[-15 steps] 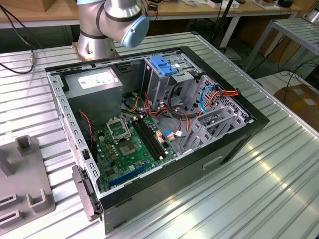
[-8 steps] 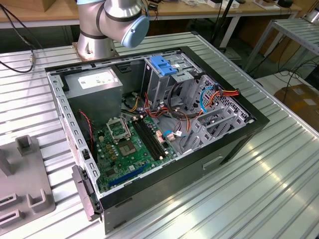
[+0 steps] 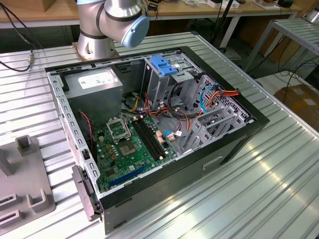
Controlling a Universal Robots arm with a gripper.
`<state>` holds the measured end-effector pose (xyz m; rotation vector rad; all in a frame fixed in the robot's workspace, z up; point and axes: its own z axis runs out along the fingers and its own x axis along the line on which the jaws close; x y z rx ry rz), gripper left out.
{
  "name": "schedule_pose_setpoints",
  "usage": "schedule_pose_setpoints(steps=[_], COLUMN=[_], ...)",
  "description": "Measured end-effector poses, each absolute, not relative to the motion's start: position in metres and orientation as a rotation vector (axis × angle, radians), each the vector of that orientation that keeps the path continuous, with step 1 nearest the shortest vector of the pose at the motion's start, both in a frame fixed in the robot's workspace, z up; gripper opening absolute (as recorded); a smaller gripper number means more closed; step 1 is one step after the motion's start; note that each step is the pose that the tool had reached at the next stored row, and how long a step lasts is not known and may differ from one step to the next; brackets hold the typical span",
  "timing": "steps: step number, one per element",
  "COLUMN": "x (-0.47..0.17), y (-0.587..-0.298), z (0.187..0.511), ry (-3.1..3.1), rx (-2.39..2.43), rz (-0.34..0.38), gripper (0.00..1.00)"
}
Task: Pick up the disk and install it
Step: 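Pick up the disk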
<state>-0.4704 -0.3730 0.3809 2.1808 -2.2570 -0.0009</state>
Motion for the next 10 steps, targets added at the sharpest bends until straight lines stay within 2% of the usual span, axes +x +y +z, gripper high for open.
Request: schedule_pose_setpoints(steps=[10], x=[-0.47], y=[-0.373], z=[0.399], ry=[-2.257], rx=[2.181], rz=[-0.001], gripper=[0.37])
